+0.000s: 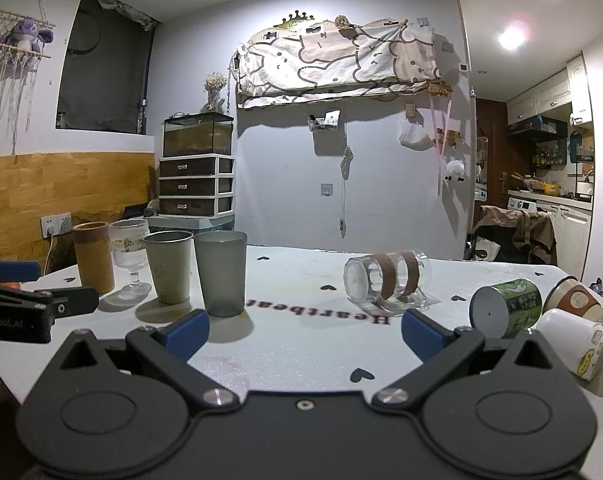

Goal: Flip cup upright

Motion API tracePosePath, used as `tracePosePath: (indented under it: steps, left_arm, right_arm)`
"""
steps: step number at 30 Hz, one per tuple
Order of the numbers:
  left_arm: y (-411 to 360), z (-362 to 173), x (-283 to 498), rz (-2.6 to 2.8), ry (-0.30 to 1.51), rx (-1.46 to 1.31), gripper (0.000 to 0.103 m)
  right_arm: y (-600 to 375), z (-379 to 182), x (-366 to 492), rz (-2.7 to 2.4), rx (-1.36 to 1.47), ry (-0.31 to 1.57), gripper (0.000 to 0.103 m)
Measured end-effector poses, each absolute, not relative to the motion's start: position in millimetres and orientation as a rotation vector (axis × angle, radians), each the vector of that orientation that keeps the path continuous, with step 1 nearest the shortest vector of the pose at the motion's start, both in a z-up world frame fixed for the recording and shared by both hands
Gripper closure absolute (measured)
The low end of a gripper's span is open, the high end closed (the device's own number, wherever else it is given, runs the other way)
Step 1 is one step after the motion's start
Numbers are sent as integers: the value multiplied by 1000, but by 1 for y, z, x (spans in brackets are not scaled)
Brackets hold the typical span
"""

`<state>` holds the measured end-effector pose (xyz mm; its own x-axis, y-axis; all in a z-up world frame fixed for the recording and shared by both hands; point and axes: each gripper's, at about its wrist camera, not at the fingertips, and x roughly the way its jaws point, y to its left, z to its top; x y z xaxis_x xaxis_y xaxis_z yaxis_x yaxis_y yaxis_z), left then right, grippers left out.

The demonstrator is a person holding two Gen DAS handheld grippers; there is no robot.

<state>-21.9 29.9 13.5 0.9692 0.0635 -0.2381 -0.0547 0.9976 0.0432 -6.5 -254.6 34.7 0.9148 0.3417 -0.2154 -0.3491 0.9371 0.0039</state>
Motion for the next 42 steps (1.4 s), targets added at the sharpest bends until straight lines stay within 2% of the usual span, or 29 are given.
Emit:
tracePosePath:
  steps: [42]
  left_arm:
    - [32, 12, -21, 63, 249, 35, 0]
  right_arm:
    - [-254, 34, -8, 352, -35, 213, 0]
